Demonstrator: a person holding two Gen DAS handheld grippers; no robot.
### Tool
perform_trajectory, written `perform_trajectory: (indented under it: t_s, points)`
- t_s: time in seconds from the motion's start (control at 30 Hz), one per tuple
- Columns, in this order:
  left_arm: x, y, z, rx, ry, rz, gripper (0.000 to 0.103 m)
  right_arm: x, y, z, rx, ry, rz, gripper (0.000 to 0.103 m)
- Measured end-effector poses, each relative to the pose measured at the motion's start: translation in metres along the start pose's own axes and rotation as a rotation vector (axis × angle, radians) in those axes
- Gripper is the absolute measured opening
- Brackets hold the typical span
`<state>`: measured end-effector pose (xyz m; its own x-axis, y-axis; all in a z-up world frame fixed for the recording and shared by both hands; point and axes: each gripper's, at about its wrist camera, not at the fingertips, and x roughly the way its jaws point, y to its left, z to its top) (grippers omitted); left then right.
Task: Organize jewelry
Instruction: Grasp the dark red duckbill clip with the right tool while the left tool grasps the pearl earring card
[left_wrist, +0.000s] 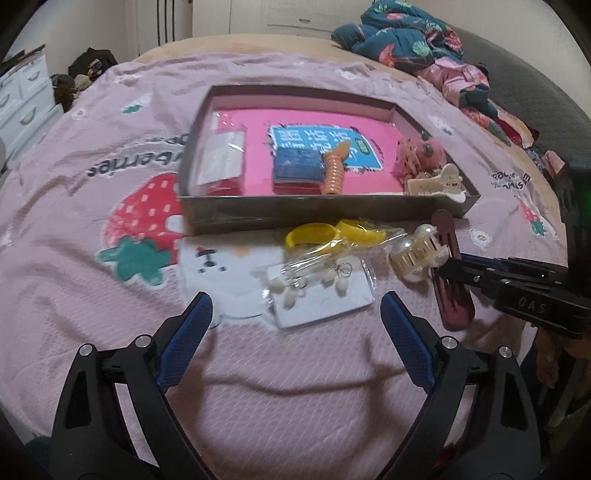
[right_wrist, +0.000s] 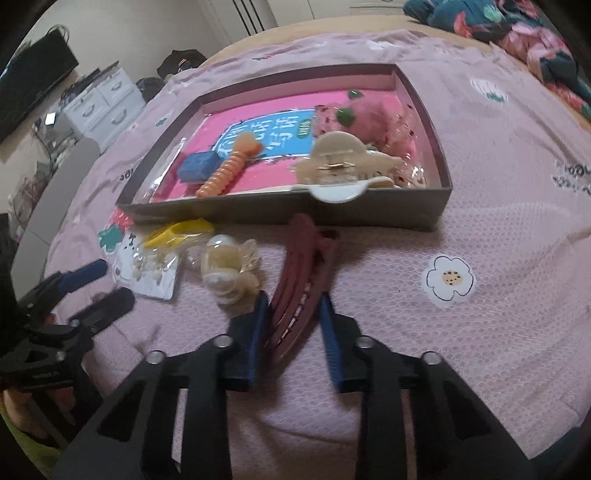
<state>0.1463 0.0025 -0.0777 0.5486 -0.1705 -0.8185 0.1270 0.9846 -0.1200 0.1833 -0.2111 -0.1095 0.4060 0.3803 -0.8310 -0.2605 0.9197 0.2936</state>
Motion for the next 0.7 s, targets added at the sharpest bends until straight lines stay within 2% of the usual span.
perform_trajectory:
  t_s: [0.27,0.3,0.37,0.4,0.43,0.7]
  points:
    - [0.029,-0.010,0.006,0.013,0.044,0.015,0.085,-0.007,-0.011,0.005,0.028,-0.049,0.112,0.010]
    - [0.031,-0.011,0.007,0.019,0.043,0.022,0.082,-0.008,-0.011,0.005,0.023,-0.054,0.113,0.010]
    - [0.031,-0.013,0.008,0.031,0.032,0.041,0.061,-0.010,-0.008,0.006,0.013,-0.062,0.118,0.010]
    - [0.031,-0.012,0.008,0.032,0.031,0.041,0.059,-0.011,-0.007,0.006,0.008,-0.066,0.120,0.010]
    - [0.030,-0.012,0.009,0.030,0.031,0.035,0.053,-0.012,-0.006,0.006,0.004,-0.069,0.118,0.010]
    - [0.016,-0.001,0.004,-0.016,0.013,-0.023,0.044,-0.028,-0.001,0.002,-0.045,-0.123,0.065,0.010]
